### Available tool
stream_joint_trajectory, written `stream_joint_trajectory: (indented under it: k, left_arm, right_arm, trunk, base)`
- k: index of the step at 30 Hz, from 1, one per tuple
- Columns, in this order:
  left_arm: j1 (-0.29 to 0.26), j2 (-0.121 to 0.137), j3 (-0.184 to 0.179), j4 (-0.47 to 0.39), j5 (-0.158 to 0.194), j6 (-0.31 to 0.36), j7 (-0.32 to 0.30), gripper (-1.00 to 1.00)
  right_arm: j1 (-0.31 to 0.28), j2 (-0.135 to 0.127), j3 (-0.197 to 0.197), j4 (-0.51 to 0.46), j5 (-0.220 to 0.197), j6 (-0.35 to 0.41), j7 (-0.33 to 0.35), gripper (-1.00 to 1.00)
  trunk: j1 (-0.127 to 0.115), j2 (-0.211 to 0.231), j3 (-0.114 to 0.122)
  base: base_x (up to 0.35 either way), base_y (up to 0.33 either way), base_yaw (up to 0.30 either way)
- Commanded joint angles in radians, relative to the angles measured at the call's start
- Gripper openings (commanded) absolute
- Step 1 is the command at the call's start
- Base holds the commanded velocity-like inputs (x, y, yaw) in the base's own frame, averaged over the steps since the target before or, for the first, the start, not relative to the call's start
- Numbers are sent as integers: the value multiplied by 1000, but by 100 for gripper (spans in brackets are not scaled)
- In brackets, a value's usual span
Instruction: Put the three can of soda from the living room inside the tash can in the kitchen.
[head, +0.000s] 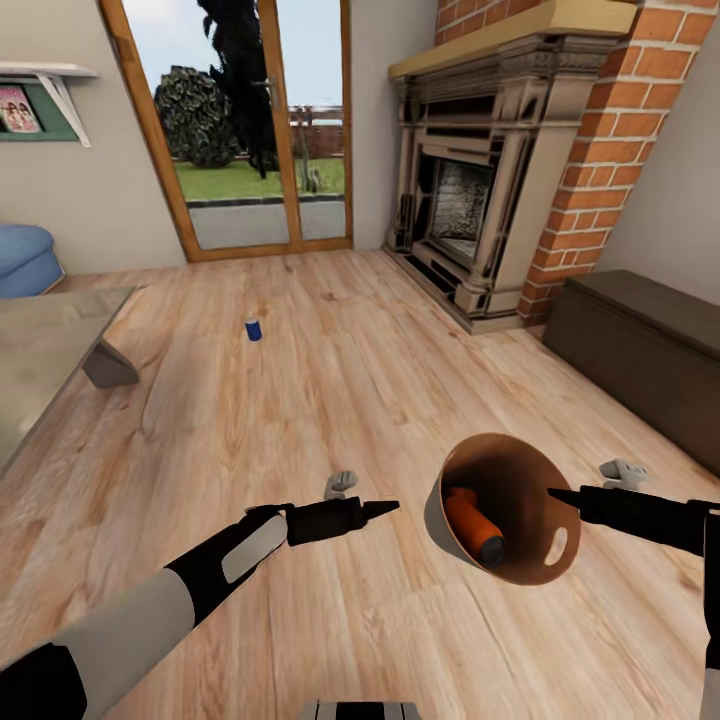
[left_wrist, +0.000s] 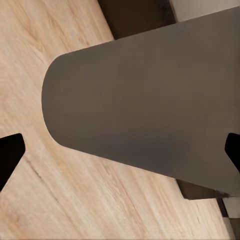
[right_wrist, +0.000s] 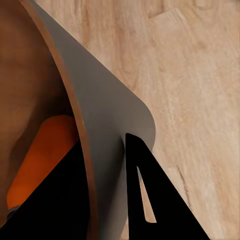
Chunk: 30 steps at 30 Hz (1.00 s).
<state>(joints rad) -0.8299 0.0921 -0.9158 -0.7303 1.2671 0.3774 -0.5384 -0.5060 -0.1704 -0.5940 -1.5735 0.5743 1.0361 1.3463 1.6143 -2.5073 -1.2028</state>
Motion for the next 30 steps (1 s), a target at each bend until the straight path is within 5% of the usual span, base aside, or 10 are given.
stream_joint_trajectory:
  k: [1, 26, 30]
  left_arm:
    - [0, 0, 0, 0, 0, 0, 0, 100]
    - [0, -2, -1, 0, 0, 1, 4, 100]
    - [0, -25, -2, 4, -9, 1, 7, 100]
  right_arm:
    - [0, 0, 0, 0, -13, 11, 4, -100]
    - [0, 0, 0, 0, -13, 11, 4, -100]
    - [0, 0, 0, 0, -14, 11, 4, -100]
  trunk:
    - [0, 0, 2]
    - [0, 0, 30]
    - [0, 0, 30]
  base:
    - [338, 0, 176]
    - [338, 0, 168]
    - [338, 0, 12]
